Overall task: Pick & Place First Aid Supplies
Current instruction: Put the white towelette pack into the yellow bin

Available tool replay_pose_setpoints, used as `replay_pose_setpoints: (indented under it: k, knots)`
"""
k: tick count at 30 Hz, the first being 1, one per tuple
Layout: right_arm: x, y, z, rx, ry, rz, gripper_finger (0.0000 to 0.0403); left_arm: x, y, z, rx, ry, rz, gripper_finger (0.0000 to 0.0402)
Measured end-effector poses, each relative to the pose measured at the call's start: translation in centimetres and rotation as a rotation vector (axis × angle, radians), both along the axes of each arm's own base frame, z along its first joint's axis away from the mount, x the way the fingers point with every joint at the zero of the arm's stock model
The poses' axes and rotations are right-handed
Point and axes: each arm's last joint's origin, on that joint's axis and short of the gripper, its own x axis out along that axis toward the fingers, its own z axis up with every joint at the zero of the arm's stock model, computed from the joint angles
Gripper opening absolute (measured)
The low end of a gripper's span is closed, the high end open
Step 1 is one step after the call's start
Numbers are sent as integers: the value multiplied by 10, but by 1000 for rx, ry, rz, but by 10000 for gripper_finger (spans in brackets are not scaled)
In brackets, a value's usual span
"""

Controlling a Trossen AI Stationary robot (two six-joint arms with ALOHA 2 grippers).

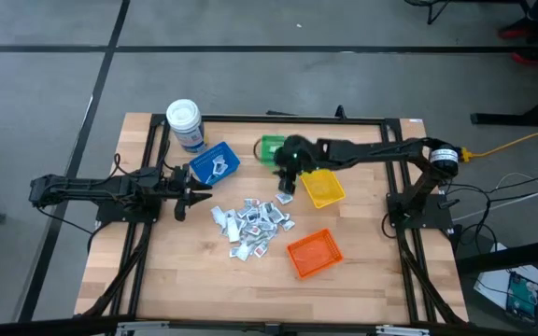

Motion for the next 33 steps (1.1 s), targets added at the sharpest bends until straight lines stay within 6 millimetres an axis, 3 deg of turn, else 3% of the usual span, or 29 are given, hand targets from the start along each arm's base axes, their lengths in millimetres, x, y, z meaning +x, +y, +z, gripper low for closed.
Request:
replay_pose_setpoints:
  k: [8,14,28,33]
  knots:
    - [4,52,-1,-119,45,256,135,0,0,0,0,0,0,127]
    - [-1,78,-6,-194,112,432,135,0,0,0,0,0,0,127]
    - [-11,87,-14,-170,233,535,136,0,0,0,0,0,0,127]
    - [-15,86,-29,-164,271,540,136,0,0,0,0,0,0,127]
